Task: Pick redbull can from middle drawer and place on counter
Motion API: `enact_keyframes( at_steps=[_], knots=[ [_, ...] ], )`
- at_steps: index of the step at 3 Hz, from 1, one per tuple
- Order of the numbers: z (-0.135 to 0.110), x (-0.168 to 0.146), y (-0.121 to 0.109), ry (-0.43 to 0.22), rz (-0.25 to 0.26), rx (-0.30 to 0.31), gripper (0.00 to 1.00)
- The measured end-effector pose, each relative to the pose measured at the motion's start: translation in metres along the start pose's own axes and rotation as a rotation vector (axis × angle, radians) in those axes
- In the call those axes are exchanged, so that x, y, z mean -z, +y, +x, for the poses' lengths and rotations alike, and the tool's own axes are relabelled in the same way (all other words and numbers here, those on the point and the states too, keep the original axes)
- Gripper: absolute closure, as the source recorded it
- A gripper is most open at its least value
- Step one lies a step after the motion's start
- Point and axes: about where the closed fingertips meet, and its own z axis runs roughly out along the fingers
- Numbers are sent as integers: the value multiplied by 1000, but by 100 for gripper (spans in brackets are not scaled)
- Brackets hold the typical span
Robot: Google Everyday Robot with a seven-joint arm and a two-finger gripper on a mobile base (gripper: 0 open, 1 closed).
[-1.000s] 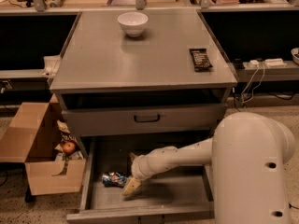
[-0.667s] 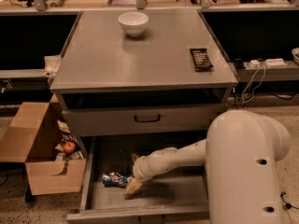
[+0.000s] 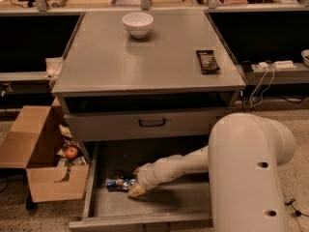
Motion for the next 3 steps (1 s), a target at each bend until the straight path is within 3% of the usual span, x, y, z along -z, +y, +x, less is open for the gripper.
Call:
enact_keyframes(
  at_steps=[2,3],
  knots=[
    [-6,6,1,-20,16,-10,92],
    [-15,21,2,-89,33,0,100]
  ],
)
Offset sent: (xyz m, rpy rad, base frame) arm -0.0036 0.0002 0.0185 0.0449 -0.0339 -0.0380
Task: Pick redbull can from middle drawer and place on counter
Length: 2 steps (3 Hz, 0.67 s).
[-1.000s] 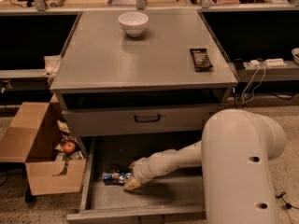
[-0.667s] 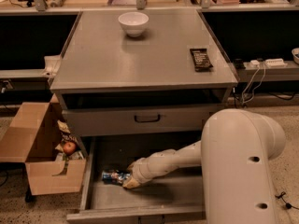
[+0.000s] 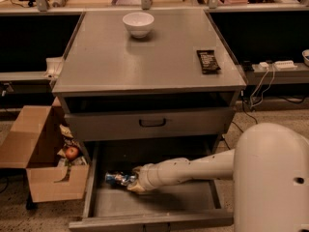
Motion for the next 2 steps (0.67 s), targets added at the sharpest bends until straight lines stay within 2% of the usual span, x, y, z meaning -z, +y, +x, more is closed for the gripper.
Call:
enact_keyframes(
  at_steps=[1,2],
  knots=[
    [-16,24,2,-92,-6,41,100],
    [-25,75,-4,-160,34,52,100]
  ],
)
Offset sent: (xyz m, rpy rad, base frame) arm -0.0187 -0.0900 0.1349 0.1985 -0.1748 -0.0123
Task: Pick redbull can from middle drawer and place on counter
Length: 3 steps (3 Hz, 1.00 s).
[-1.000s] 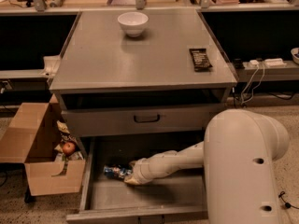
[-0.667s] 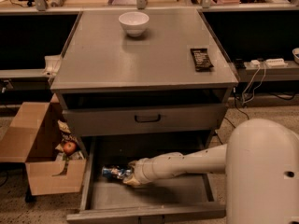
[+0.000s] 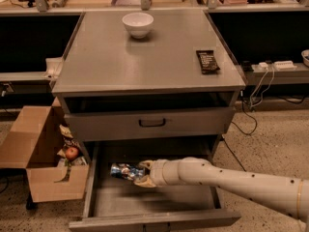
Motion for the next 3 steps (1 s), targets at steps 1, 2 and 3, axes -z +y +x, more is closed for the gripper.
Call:
enact_keyframes(
  at_steps=[1,2,3],
  knots=[
    [8,23,-6,-7,36,-16,100],
    [8,23,-6,-7,36,-16,100],
    [-40,49,-2,-54,38,51,100]
  ],
)
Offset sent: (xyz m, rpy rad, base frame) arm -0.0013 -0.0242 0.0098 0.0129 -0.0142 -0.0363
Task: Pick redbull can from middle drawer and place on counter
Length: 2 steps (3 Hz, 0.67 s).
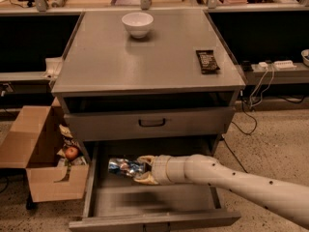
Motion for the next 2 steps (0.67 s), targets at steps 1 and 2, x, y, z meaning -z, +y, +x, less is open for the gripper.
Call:
enact_keyframes(
  at_steps=[1,2],
  knots=[
    [-79,40,-8,-26,12,110,100],
    [-121,67,-16,-53,27,171,100]
  ],
)
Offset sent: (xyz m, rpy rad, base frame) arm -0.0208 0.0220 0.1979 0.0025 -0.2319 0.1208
